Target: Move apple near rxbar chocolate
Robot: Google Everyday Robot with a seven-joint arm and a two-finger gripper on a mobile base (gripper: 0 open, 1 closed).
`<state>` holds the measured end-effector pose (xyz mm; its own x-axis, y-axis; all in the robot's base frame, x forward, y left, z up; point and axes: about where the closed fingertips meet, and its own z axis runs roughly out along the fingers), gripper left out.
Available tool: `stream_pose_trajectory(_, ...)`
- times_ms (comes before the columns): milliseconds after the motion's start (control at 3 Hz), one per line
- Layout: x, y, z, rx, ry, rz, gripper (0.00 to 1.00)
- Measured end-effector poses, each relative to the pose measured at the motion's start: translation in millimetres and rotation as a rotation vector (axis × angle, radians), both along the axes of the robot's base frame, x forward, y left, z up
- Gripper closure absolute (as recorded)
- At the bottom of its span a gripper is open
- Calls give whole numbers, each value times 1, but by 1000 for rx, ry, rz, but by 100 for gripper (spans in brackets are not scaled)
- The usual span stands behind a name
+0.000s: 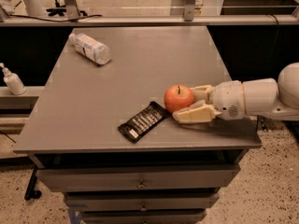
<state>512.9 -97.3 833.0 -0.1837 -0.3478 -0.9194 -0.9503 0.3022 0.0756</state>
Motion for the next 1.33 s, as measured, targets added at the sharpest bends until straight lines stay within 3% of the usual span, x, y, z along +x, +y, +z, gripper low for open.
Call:
stream_pose_trajectory(333, -1, -2, 1, -8, -3, 15, 0)
stream_pose_trajectory(667, -2, -7, 5, -23, -8, 21, 0)
stream_pose_trajectory(1000, 5, -25, 23, -53, -40, 18, 0)
stream_pose_trajectory(1333, 23, -58, 54, -74, -101, 8, 0)
